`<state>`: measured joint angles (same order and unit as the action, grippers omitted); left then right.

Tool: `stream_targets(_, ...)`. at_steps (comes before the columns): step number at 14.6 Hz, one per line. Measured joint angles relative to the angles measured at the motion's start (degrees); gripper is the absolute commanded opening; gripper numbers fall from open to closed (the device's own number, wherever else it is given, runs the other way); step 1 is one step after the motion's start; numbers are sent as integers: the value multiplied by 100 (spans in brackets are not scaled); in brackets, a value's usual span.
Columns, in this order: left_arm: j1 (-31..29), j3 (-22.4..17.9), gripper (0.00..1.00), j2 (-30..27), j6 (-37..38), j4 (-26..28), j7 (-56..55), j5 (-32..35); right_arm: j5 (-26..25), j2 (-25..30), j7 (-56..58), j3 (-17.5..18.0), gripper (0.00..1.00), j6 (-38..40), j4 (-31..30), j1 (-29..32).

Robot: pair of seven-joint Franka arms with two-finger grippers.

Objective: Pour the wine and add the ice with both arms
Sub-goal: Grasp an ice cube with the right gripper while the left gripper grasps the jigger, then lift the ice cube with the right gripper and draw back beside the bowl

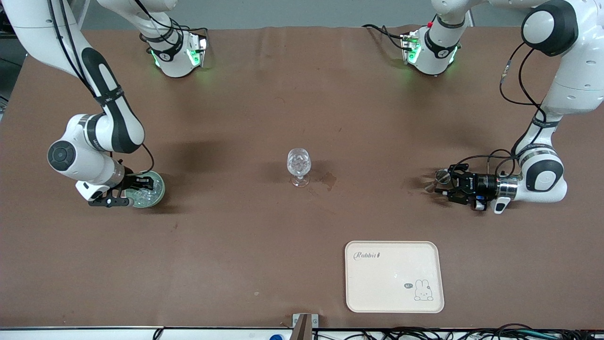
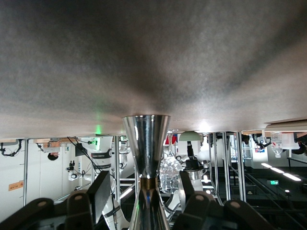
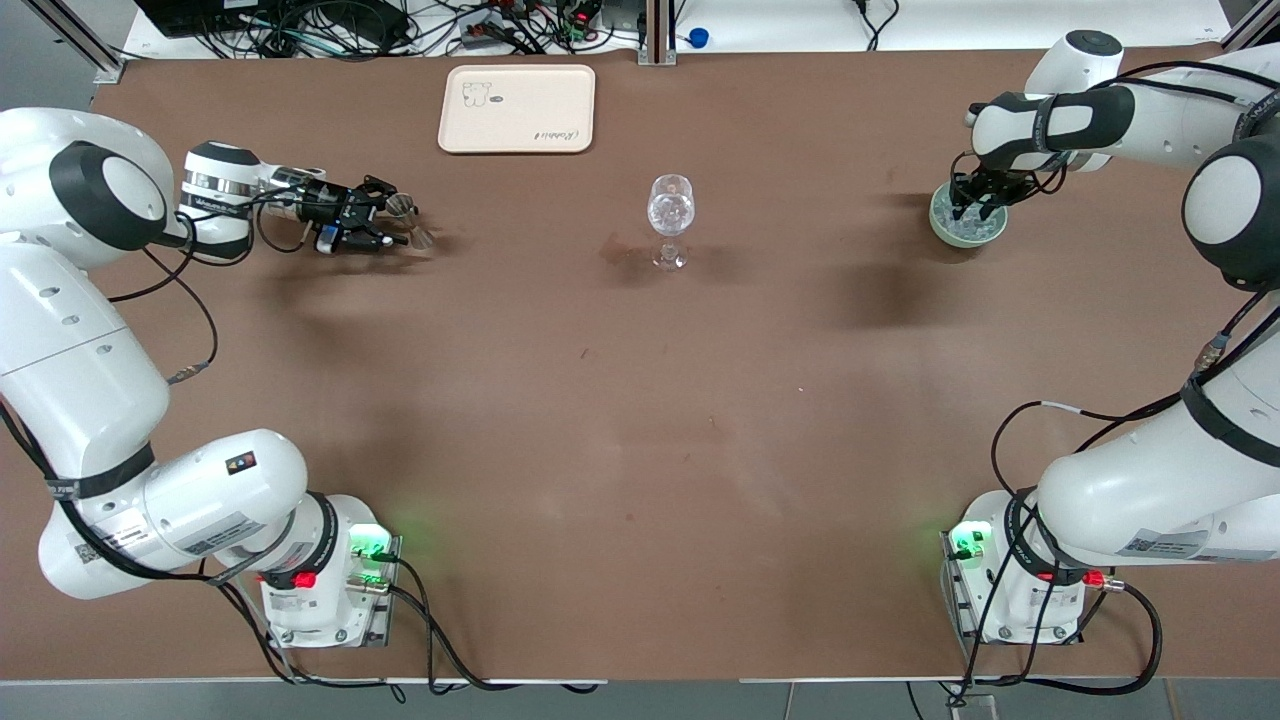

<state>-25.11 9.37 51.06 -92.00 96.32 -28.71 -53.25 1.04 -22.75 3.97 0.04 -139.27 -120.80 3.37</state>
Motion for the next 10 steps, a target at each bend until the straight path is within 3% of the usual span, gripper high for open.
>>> stream_targets(2,0,0,61,3,4,1,0,-30,0,0,0,0,12,-6,-18,0)
stream_targets(7,8,1,58,5,6,4,-2,-59,0,2,0,0,8,-25,-21,0)
stream_targets(10,80,2,55,5,-7,3,-4,-61,0,3,0,1,0,-30,-18,-2)
